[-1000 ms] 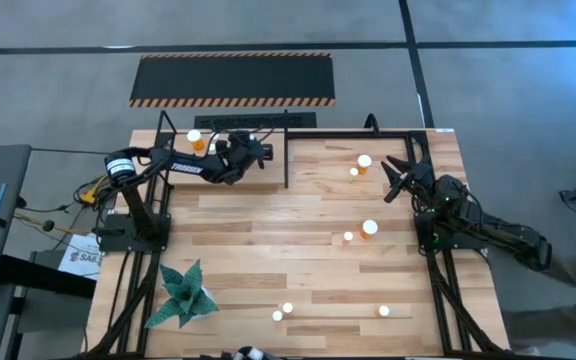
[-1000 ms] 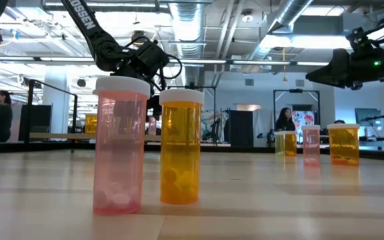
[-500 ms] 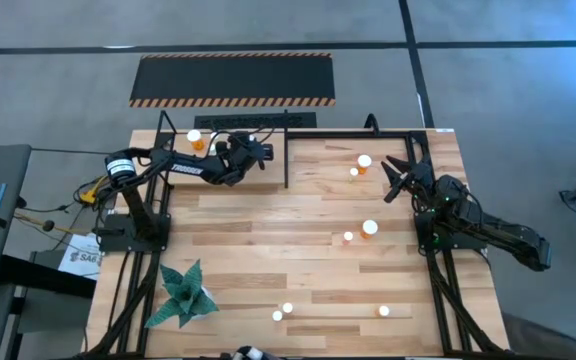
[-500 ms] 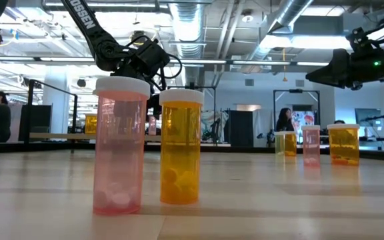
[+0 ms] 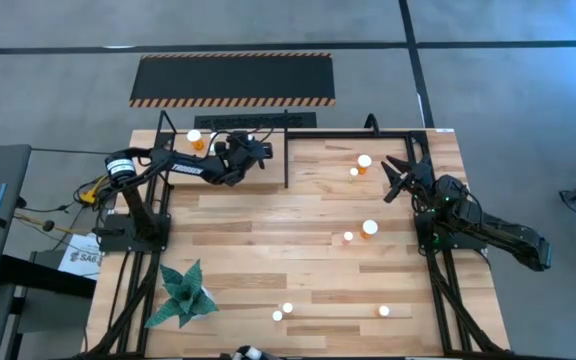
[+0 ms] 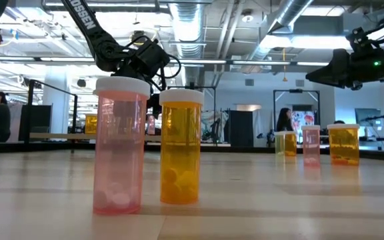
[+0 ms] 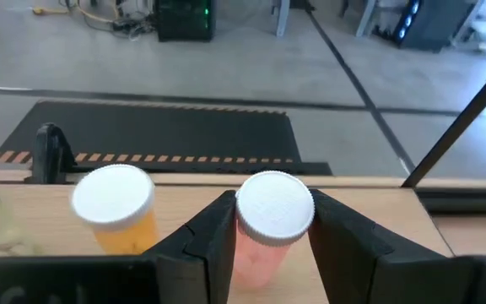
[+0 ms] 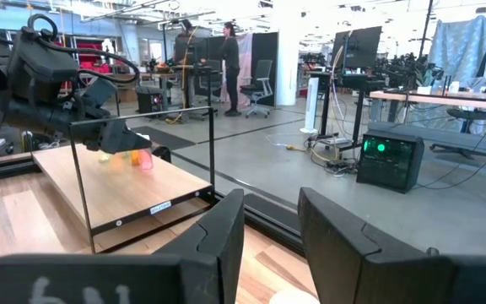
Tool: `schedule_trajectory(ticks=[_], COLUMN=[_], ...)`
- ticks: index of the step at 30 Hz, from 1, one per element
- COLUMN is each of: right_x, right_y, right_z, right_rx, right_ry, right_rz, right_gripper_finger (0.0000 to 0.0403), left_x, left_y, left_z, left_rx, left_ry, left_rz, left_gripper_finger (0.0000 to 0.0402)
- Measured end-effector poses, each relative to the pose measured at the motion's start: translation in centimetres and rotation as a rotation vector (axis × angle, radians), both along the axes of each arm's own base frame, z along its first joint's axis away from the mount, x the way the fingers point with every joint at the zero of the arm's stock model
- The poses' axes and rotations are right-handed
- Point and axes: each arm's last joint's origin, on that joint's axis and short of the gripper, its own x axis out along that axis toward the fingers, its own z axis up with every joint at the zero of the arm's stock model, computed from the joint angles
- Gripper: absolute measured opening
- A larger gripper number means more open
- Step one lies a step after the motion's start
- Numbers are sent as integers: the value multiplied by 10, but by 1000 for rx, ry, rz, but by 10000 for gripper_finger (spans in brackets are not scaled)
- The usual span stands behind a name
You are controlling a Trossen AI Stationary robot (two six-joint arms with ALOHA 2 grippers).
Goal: Pick and place medicine bottles onto shelf by color
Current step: Put the top left pink pill bottle on the shelf
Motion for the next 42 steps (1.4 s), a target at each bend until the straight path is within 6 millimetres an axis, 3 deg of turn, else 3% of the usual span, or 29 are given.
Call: schedule_trajectory(ticks=[4, 36, 42], right_x=[0, 0, 0], right_y=[0, 0, 0], right_z=[0, 0, 0], right_rx=[0, 0, 0], right_ry=[0, 0, 0], right_rz=[0, -1, -1], right_gripper_finger=[139, 139, 137], left_x=[3, 1, 1], left_y=[-1, 8, 8], left_z=[-9, -7, -7], left_rx=[-5, -6, -5], left_ry=[1, 9, 25], left_rz=[-8, -37, -45], left_gripper_finger=[129, 128, 158])
